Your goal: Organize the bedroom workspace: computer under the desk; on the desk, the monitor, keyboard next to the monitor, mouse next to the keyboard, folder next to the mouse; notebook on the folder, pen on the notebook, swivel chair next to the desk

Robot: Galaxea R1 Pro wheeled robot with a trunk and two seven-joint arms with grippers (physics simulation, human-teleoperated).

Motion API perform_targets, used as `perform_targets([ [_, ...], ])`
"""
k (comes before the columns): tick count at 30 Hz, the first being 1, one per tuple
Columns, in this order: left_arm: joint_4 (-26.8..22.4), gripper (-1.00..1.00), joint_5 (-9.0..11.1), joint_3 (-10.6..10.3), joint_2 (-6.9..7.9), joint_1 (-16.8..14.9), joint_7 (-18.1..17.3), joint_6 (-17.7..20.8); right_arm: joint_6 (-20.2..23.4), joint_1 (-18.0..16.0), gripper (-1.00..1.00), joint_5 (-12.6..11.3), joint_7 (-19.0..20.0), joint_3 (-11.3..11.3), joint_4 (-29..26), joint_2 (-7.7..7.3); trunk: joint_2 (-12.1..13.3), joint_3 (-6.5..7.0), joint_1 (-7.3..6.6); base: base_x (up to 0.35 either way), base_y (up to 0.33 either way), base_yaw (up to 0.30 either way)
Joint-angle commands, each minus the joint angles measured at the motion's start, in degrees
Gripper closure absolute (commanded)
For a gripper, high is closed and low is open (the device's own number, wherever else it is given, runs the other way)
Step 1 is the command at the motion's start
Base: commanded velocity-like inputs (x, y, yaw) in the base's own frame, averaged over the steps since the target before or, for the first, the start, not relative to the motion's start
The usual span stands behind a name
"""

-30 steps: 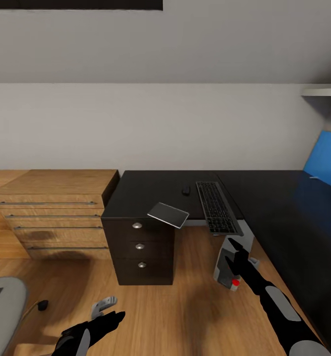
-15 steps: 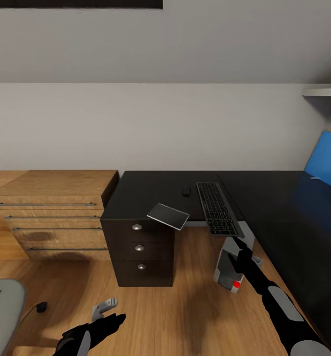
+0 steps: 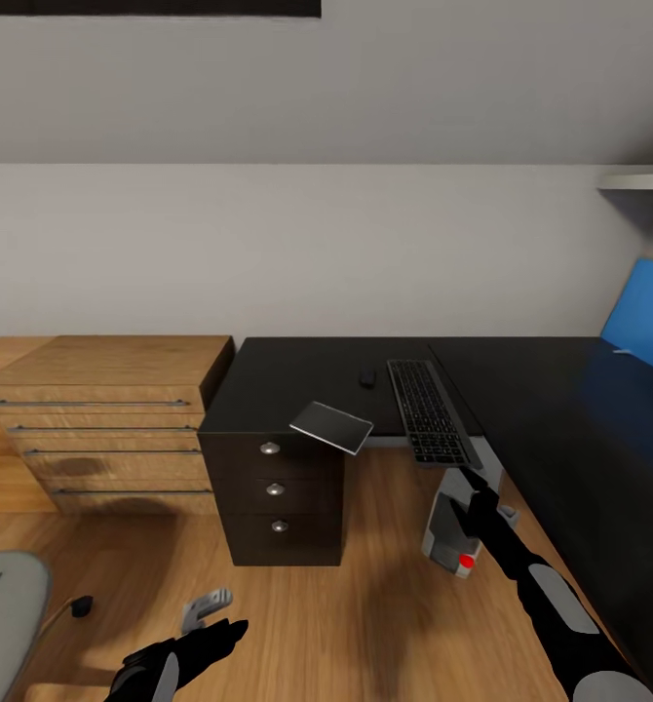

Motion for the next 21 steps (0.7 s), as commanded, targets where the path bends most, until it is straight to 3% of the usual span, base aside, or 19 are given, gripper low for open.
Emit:
perform_targets([
  [1,-0.08,-1.00,0.24,0.27,-0.08,-0.04,-0.23,0.39,0.46,-0.03,-1.00,-0.41,0.03,-0.14,0.03,0.01,-0.03,-0.05,0.00,0.103,0.000,0.000],
  [8,0.04,-1.00,0.21,0.27,-0.11,-0.04,-0.23,-1.06,0.46,-0.04,-1.00,-0.34,-0.04,-0.18,0.10,0.01,-0.03,-0.05,0.00,0.143,0.000,0.000],
  [21,0.08,-1.00,0.24,0.27,-0.06,-0.04,-0.27,-1.58,0.46,-0.02,-1.00,-0.32,-0.06,-0.19,0.10,0.00,-0.03,-0.05,0.00,0.023,-0.021,0.000],
])
